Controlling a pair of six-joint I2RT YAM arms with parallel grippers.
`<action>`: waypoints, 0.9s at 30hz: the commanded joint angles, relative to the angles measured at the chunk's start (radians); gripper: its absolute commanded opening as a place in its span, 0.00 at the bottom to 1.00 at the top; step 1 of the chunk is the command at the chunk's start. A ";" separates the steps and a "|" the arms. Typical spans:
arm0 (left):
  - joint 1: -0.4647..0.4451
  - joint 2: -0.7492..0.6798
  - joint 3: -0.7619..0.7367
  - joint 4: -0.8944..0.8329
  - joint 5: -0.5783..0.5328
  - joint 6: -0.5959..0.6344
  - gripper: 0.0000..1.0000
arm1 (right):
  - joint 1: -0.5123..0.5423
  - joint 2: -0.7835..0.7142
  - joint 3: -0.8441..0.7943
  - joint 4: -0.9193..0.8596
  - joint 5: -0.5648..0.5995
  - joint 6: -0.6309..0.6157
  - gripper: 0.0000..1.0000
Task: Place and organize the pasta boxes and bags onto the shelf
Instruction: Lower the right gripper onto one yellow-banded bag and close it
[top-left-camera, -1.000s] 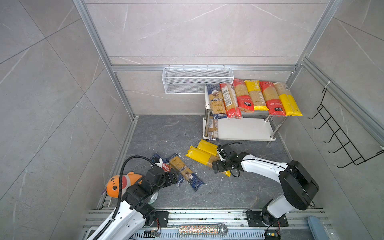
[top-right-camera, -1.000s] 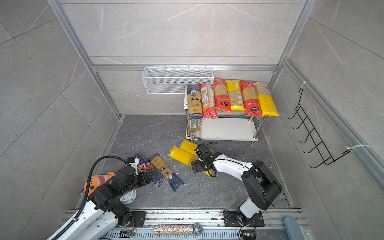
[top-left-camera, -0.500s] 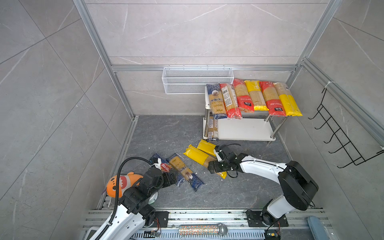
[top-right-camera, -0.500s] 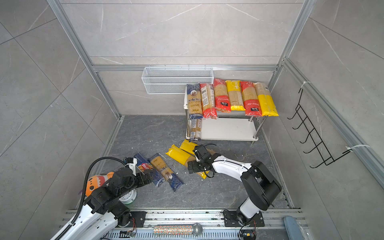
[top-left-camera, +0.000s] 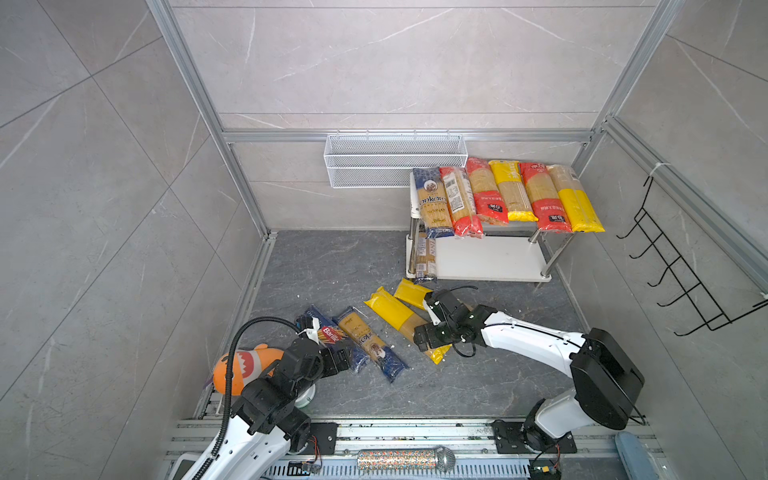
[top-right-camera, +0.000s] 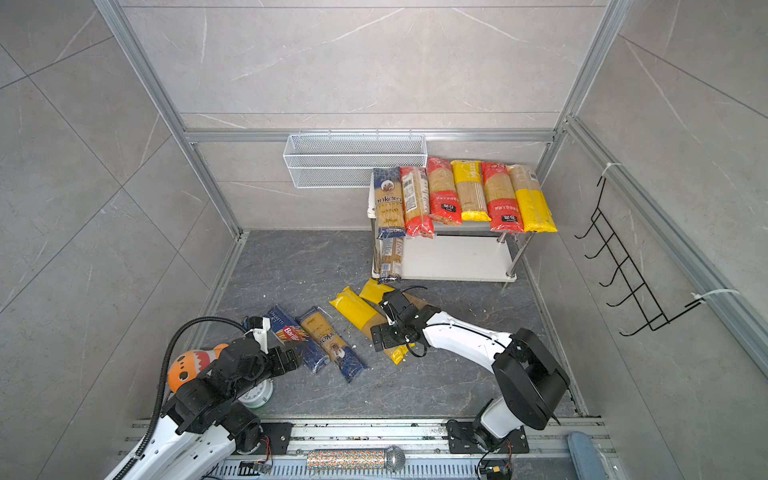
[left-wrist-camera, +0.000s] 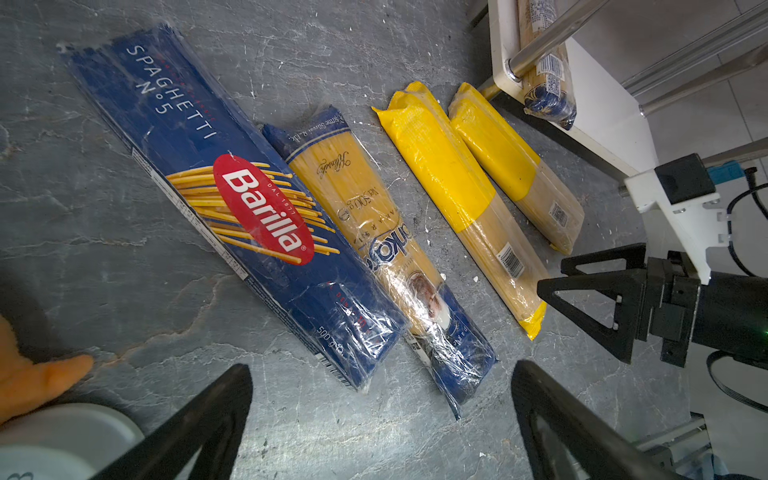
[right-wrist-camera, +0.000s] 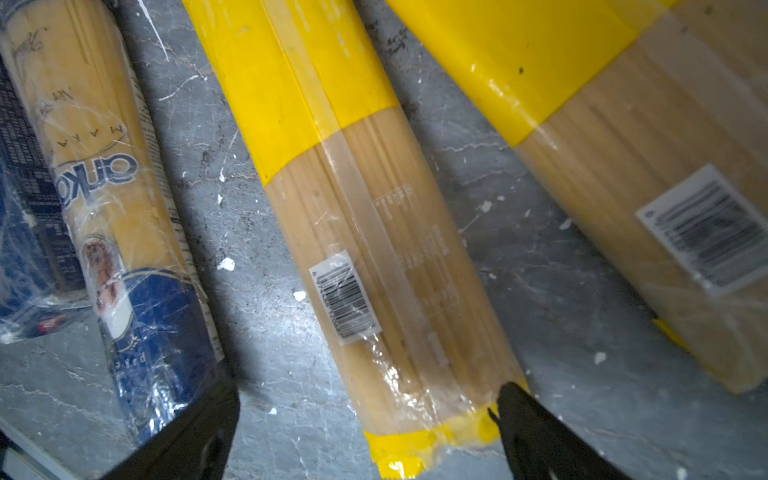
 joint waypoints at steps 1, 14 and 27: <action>-0.002 -0.007 0.040 0.004 -0.008 0.023 1.00 | 0.003 0.075 0.058 -0.017 0.028 -0.066 1.00; -0.002 -0.018 0.031 -0.012 -0.012 0.013 1.00 | 0.007 0.278 0.149 0.004 0.067 -0.123 1.00; -0.001 -0.057 0.025 -0.025 -0.006 -0.003 1.00 | 0.051 0.363 0.172 -0.062 0.070 -0.113 0.24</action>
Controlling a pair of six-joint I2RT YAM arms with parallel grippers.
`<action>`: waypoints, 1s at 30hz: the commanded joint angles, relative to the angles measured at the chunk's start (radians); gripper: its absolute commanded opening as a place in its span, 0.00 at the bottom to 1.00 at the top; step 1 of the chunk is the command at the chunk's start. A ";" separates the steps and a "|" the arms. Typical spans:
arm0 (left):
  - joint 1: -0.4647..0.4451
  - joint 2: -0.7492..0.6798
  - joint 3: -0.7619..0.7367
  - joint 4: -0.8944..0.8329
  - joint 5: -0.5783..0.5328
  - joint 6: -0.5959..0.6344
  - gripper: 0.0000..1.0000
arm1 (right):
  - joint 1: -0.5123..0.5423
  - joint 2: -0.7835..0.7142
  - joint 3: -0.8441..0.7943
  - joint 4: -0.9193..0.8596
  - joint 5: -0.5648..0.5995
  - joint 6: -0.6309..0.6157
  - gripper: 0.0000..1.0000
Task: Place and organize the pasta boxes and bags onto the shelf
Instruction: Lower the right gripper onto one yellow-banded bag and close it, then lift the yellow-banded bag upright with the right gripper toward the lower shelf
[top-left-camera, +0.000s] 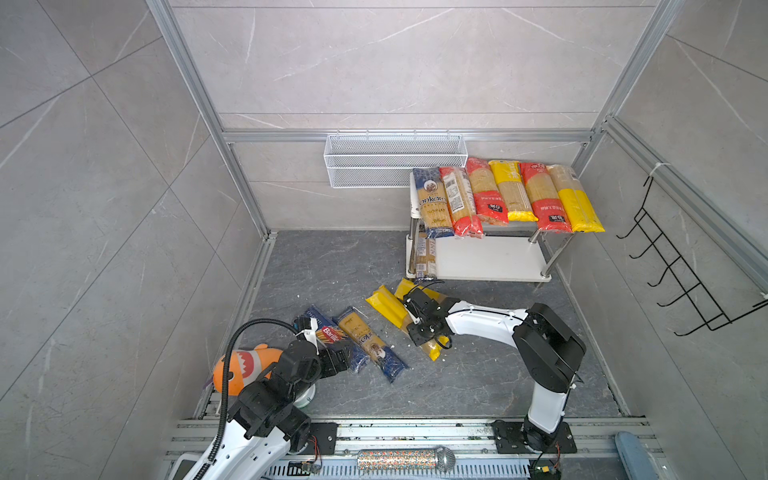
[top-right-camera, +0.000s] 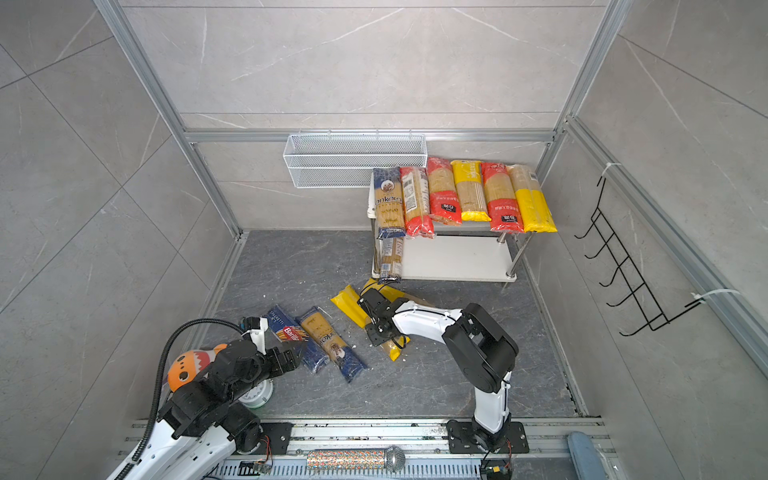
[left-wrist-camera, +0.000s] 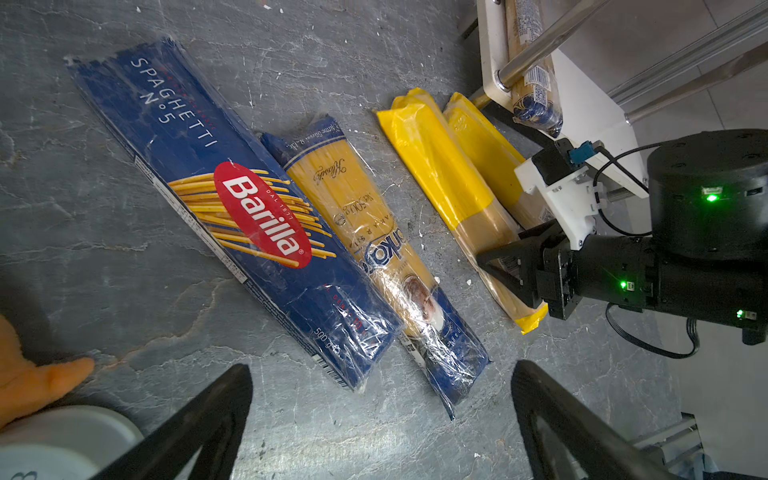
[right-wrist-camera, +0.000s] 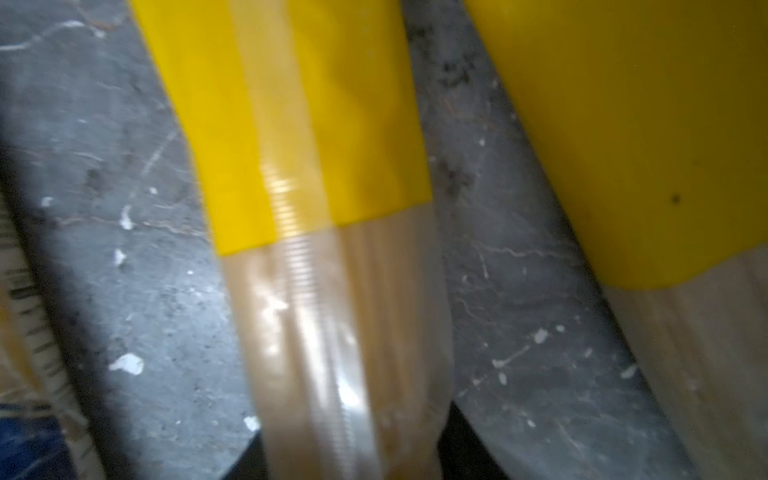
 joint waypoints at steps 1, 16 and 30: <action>-0.001 -0.021 0.026 -0.019 -0.003 -0.003 1.00 | 0.004 0.050 -0.033 -0.053 -0.045 0.029 0.18; -0.003 -0.078 0.063 -0.074 -0.002 -0.008 1.00 | 0.001 -0.326 -0.274 0.098 -0.335 0.182 0.00; -0.001 -0.051 0.119 -0.091 -0.002 0.011 1.00 | -0.147 -0.670 -0.503 0.150 -0.482 0.291 0.00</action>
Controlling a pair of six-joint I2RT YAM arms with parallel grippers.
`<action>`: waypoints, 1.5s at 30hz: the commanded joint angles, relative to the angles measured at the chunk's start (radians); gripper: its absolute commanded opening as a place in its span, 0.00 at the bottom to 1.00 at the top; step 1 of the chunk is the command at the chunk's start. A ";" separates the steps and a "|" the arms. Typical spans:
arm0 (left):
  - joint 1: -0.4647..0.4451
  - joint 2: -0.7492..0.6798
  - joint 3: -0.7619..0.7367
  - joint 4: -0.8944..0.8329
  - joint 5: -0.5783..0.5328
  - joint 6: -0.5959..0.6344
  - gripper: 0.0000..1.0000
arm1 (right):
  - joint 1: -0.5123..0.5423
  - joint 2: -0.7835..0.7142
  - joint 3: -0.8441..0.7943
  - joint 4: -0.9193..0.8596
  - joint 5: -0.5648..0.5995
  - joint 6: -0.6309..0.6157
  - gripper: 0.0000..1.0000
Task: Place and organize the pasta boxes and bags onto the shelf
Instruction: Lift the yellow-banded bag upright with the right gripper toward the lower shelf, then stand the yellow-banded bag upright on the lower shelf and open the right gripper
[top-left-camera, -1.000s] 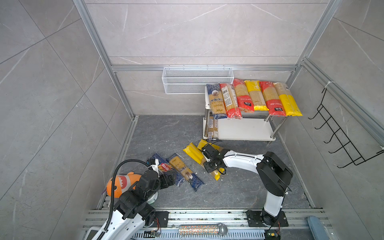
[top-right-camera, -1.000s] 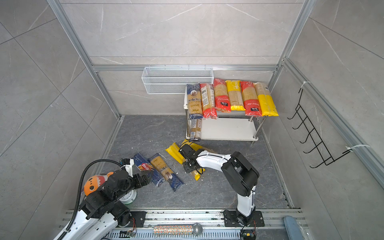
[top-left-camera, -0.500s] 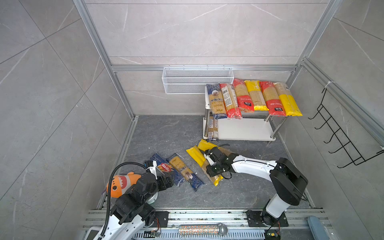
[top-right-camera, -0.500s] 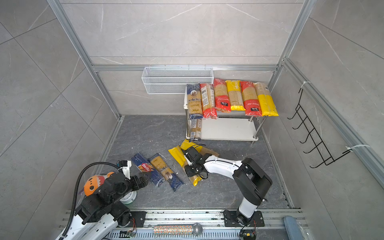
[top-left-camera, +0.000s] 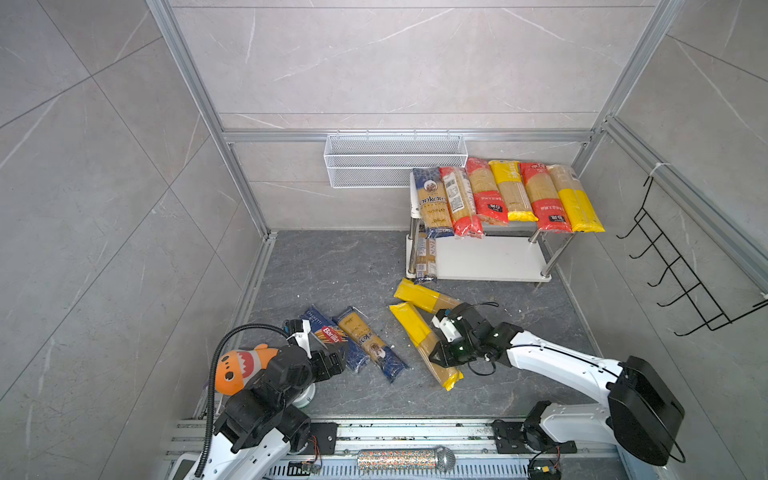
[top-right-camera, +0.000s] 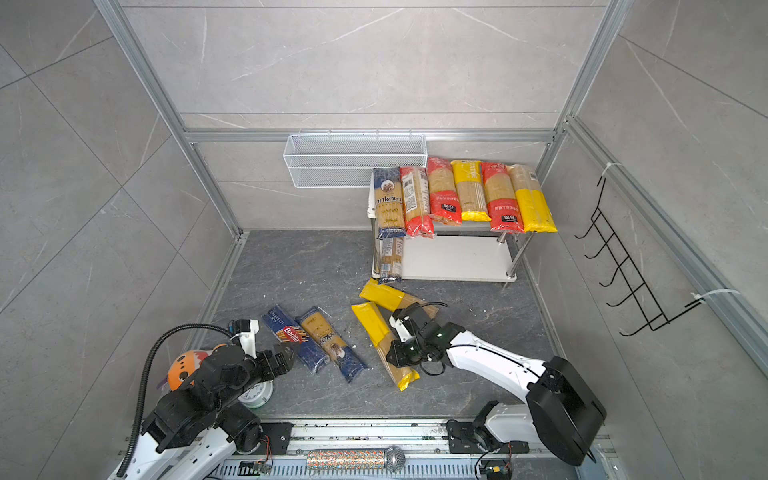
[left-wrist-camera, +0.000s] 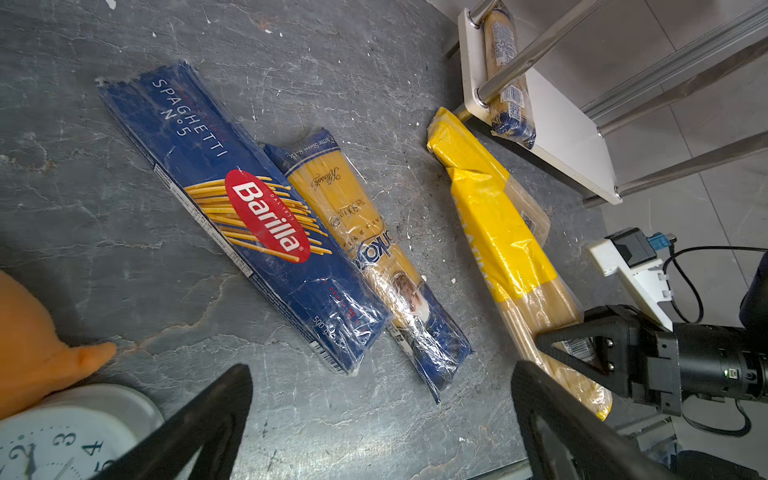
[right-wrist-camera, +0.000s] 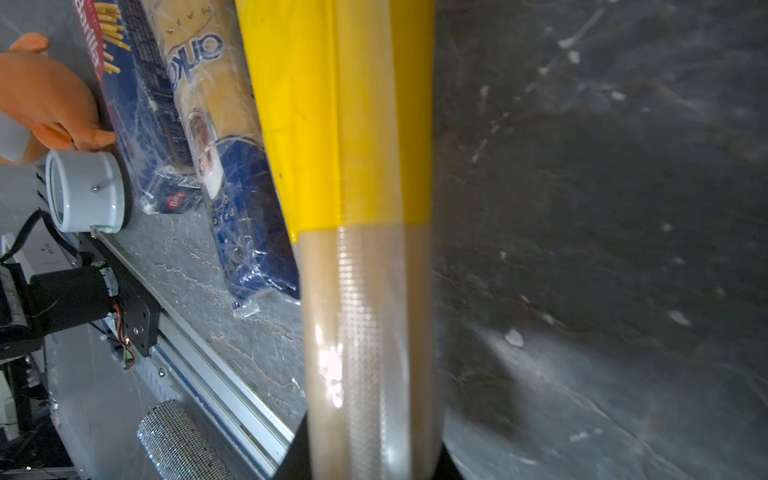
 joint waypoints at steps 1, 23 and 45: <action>-0.002 0.023 0.055 0.005 -0.002 0.018 1.00 | -0.054 -0.102 -0.035 0.084 -0.067 0.024 0.00; -0.002 0.203 0.127 0.099 0.006 0.092 1.00 | -0.309 -0.271 0.096 -0.140 -0.036 -0.073 0.00; 0.000 0.461 0.226 0.245 -0.065 0.241 1.00 | -0.498 0.524 0.703 0.140 0.005 -0.130 0.00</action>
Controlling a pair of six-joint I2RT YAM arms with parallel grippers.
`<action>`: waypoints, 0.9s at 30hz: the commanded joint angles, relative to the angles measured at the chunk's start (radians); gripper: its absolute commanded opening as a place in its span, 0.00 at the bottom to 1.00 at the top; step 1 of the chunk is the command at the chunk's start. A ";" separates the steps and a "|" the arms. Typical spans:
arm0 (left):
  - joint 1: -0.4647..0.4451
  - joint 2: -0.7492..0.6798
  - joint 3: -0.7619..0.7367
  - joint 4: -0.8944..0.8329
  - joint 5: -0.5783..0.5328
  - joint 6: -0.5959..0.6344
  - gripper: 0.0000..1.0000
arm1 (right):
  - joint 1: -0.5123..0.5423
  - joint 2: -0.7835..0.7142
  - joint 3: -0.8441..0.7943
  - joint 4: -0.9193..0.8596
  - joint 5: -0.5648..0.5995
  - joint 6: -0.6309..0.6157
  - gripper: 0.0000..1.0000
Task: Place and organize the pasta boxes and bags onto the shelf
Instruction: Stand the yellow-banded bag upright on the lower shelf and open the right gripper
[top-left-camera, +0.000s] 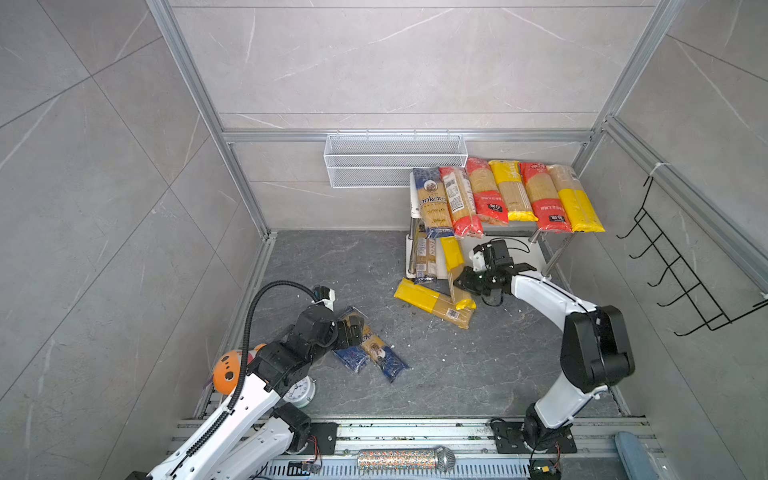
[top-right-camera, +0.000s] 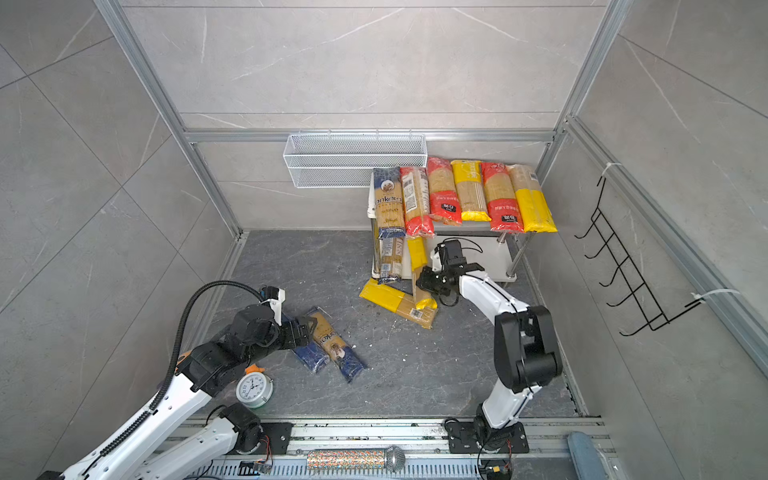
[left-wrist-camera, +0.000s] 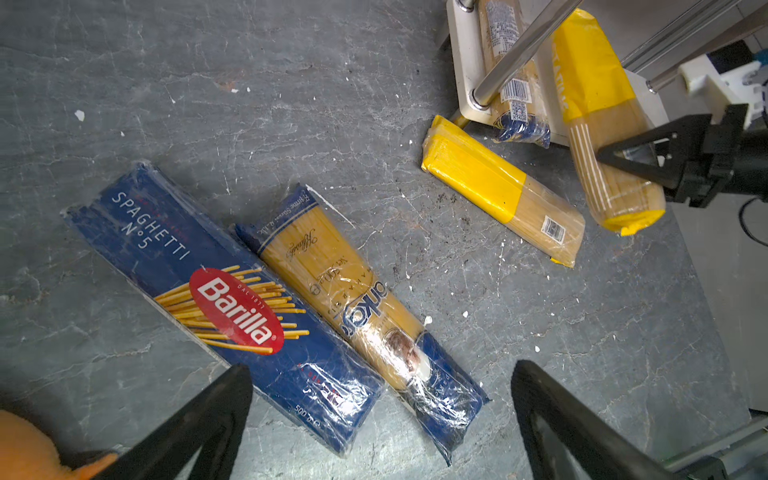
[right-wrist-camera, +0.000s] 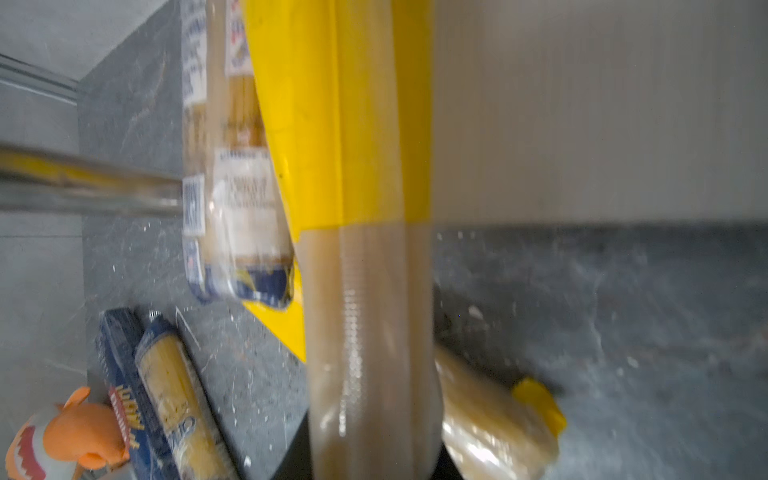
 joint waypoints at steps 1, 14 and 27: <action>-0.001 0.016 0.045 0.059 -0.036 0.051 1.00 | -0.009 0.073 0.156 0.133 -0.014 -0.042 0.00; 0.002 0.067 0.067 0.074 -0.068 0.066 1.00 | -0.021 0.299 0.329 0.176 -0.094 0.038 0.62; 0.001 -0.040 0.033 0.031 -0.052 0.022 1.00 | -0.021 0.047 0.055 0.148 0.010 -0.001 0.86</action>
